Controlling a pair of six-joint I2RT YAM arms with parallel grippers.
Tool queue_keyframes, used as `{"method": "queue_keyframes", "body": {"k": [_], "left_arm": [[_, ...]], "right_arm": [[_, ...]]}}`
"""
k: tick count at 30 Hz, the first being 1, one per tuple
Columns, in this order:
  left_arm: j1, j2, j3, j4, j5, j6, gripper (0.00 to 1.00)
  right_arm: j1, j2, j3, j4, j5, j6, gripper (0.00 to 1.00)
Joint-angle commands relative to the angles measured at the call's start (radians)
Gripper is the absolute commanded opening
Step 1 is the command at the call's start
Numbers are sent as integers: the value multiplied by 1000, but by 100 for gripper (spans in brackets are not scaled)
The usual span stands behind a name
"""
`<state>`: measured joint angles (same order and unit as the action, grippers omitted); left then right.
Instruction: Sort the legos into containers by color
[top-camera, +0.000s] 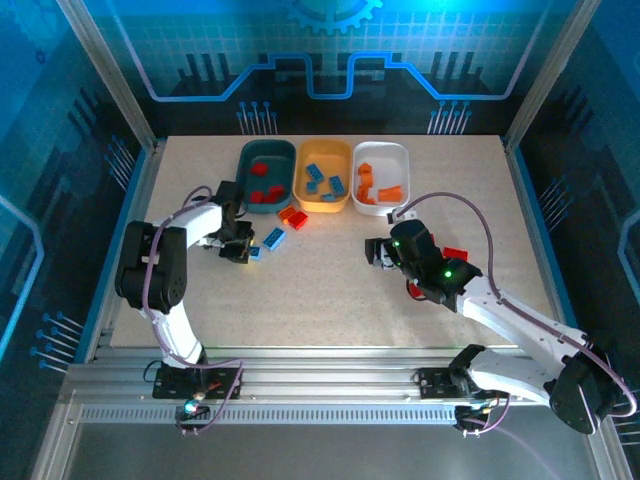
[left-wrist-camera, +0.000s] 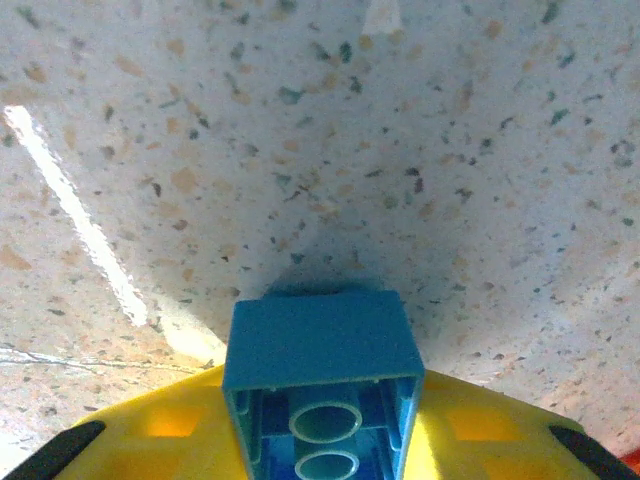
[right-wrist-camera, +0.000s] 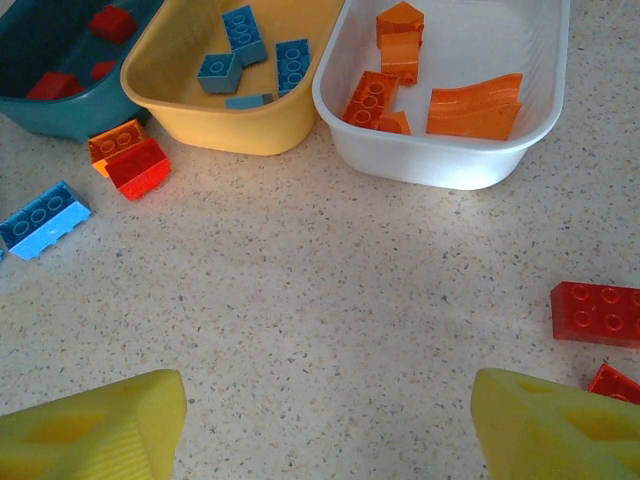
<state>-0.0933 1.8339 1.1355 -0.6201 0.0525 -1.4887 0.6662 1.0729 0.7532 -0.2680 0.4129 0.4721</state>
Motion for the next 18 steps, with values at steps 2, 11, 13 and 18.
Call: {"method": "queue_keyframes", "body": {"k": [2,11,13,18], "left_arm": [[14,-12,-38,66,-48,58,35],[-61,-134,23,28,-62,160,34],[-95,-150,69,6,-91,183,34],[-182,-89,265,-12,-121,286,36]], "right_arm": [[-8,1,-14,30,28,17,76],[-8,23,-14,35,38,20,76],[-8,27,-15,36,45,19,76],[-8,39,-17,42,55,20,75]]}}
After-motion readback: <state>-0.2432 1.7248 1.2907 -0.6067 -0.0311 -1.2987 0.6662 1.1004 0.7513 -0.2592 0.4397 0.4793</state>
